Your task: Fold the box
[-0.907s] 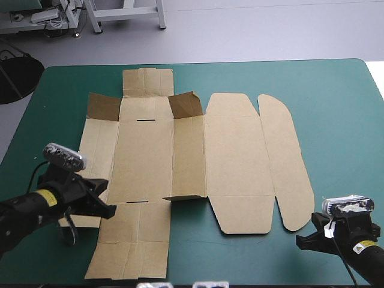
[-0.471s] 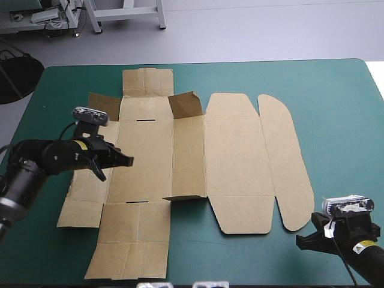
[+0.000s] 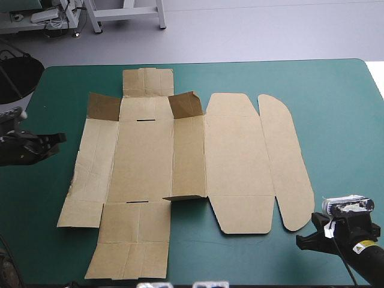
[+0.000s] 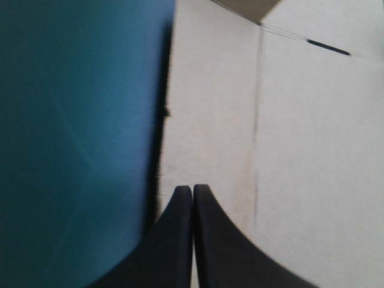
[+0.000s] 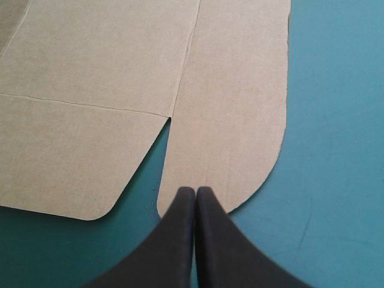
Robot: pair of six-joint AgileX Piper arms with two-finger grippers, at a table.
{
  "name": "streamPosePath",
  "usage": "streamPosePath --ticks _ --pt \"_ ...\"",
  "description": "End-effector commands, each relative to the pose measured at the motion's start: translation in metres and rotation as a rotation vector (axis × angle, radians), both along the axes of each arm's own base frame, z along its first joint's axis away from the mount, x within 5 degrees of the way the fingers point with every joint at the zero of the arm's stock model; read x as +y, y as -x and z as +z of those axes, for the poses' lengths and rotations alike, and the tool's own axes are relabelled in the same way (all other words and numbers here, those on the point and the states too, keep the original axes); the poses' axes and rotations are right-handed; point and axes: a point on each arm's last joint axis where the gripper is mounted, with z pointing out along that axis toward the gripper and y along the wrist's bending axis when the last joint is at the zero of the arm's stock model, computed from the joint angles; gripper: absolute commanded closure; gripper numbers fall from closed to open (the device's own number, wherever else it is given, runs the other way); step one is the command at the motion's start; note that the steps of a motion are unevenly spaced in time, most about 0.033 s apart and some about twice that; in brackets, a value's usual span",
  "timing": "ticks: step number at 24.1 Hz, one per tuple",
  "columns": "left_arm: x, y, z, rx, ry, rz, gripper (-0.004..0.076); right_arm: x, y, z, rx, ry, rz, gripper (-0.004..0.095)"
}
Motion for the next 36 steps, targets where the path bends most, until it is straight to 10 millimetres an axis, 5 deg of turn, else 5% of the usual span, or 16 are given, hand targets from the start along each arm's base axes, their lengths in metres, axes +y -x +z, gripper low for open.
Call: streamPosePath --ticks 1,21,24,29,36 --pt "0.021 0.012 0.017 -0.068 0.006 0.072 0.0733 -0.001 -0.004 0.011 -0.075 -0.005 -0.014 0.0921" --pt "0.037 0.002 -0.027 0.137 0.119 -0.061 0.0716 -0.001 -0.004 0.011 -0.076 -0.001 -0.011 0.0921" --pt "0.036 0.002 -0.031 0.155 0.121 -0.108 0.061 -0.001 -0.004 0.011 -0.076 -0.001 -0.011 0.0921" --pt "0.034 0.001 -0.042 0.212 0.182 -0.2 0.0239 -0.001 -0.004 0.011 -0.075 0.004 -0.012 0.0921" --pt "0.037 -0.005 -0.054 0.239 0.215 -0.199 0.0271 -0.001 -0.004 0.011 -0.077 0.006 -0.013 0.0921"
